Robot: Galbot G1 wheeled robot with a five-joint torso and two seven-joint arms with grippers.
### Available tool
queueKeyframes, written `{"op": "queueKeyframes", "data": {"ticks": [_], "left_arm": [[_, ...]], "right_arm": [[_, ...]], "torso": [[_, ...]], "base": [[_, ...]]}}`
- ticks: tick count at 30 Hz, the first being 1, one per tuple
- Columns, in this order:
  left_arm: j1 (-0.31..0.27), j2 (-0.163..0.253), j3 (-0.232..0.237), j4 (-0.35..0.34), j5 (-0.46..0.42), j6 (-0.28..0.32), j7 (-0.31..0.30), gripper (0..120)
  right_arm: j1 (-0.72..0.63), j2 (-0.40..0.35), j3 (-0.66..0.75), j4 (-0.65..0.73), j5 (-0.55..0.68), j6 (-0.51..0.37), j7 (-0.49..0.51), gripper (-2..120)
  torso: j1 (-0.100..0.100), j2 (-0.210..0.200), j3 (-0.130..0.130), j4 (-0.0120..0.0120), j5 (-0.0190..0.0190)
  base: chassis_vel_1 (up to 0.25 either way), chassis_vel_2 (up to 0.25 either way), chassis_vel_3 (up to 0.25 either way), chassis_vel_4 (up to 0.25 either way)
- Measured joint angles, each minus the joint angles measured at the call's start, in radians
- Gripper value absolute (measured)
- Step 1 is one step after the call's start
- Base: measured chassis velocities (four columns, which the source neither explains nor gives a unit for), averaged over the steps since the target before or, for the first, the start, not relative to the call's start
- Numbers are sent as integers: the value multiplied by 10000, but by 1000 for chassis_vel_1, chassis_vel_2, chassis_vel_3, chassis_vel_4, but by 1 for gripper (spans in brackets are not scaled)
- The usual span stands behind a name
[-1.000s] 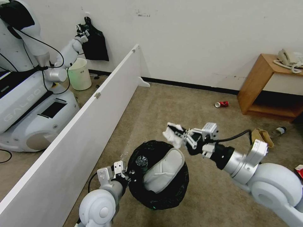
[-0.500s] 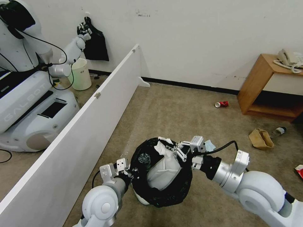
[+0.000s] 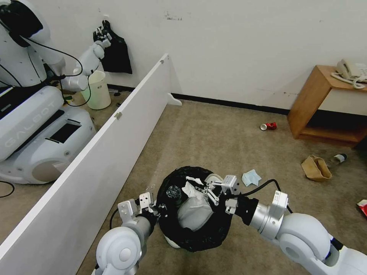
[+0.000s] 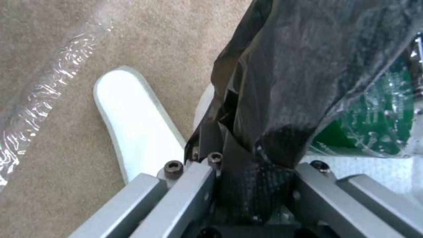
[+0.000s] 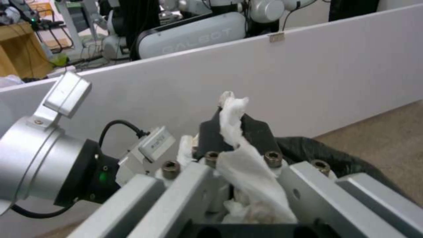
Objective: Pick up the trash bin, then pick up the garbage from the floor and place it into the trash bin.
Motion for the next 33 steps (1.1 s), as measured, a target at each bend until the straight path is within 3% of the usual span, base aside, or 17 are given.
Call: {"op": "queueKeyframes", "data": {"ticks": [5, 8, 12, 33], "left_arm": [[48, -48, -45, -15, 13, -5, 8, 0], [51, -97, -67, -26, 14, -12, 12, 0], [58, -180, -96, -43, 12, -14, 12, 0], [164, -240, -237, -56, 75, -29, 31, 0]], "right_arm": [[18, 57, -75, -84, -65, 22, 0, 19], [-29, 93, -86, -124, -115, 70, -5, 33], [-89, 176, -85, -189, -239, 117, 0, 39], [-179, 217, -148, -337, -363, 238, -17, 45]], "torso": [[0, 0, 1, 0, 0], [0, 0, 1, 0, -1], [0, 0, 1, 0, -1], [0, 0, 1, -1, -1]], "base": [[0, 0, 0, 0], [0, 0, 0, 0], [0, 0, 0, 0], [0, 0, 0, 0]]}}
